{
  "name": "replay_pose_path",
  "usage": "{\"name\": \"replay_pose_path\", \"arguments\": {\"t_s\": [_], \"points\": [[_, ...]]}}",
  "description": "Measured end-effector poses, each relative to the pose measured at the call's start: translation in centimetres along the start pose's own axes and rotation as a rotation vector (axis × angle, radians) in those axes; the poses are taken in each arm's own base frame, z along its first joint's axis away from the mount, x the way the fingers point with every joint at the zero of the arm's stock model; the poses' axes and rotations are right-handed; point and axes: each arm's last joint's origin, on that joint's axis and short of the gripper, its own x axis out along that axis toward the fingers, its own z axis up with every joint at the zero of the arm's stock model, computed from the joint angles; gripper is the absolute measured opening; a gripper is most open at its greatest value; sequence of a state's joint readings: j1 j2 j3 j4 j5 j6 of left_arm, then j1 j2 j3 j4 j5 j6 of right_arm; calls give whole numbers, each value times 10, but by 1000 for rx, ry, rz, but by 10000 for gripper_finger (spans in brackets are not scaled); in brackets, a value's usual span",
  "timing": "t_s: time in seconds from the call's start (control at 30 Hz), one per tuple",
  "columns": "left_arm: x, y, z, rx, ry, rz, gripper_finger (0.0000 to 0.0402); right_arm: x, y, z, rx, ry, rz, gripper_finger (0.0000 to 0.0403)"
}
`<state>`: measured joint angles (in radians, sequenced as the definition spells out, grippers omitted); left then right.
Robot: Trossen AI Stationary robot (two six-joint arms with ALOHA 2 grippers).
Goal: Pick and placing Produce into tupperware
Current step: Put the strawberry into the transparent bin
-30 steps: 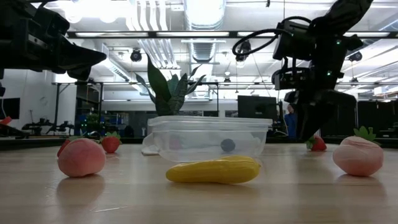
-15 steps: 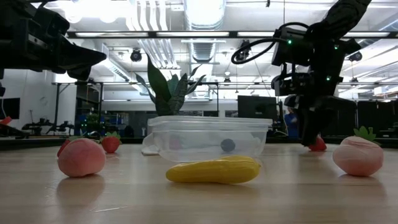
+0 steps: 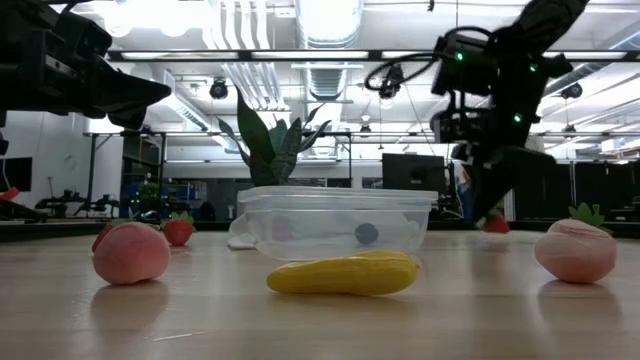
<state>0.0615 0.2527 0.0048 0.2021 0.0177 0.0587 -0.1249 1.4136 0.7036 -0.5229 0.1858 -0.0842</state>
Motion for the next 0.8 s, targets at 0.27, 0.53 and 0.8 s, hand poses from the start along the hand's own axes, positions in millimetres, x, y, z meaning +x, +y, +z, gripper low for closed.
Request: {"name": "replay_pose_path", "arguments": {"t_s": [0.27, 0.53, 0.8], "points": [[0, 0, 0, 0, 0, 0, 0, -28, -6, 36, 41, -125, 57, 8], [0, 0, 0, 0, 0, 0, 0, -68, 2, 80, 13, -345, 201, 8], [0, 0, 0, 0, 0, 0, 0, -67, 26, 111, -55, -396, 283, 8]]}}
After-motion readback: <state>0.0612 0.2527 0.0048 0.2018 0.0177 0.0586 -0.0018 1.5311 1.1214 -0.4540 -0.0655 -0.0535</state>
